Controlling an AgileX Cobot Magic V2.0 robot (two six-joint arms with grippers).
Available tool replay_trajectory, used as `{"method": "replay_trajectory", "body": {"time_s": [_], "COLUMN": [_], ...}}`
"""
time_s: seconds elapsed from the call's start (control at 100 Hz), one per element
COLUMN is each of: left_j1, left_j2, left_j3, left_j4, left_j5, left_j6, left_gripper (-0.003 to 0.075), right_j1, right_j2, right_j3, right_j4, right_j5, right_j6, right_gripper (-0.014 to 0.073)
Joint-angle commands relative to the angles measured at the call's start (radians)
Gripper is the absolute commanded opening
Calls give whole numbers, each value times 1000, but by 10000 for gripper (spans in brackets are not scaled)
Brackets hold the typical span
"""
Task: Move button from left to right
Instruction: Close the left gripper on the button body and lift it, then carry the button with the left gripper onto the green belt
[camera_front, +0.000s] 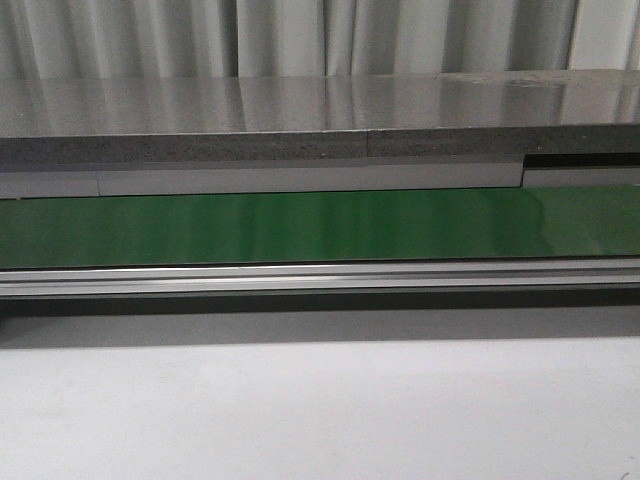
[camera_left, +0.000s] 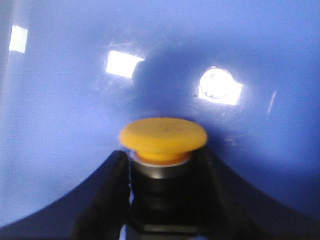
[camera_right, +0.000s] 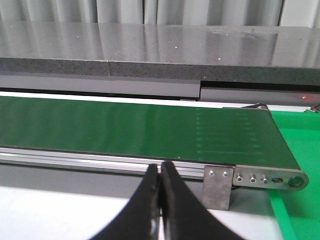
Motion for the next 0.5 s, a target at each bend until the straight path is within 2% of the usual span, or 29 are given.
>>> {"method": "replay_trajectory", "body": {"time_s": [0.0,0.14,0.49], "left_j1": [-1,-1,-7], "left_j2": [-50,-70,-253], "left_j3": [-23,-23,-23], "left_j4": [-3,1,-26], "left_j5": [-16,-11,-11], "left_j6": [-4,-4,-4], "left_gripper": [113,6,-9], "right_j1": [0,0,0], "right_j2": [-21,-21,-21], "right_j3": [-14,-14,-14], "right_j4": [-9,-9,-9], "right_j5": [-83,-83,-83], "right_j6": [0,0,0], "right_gripper": [-68,-68,-68]}}
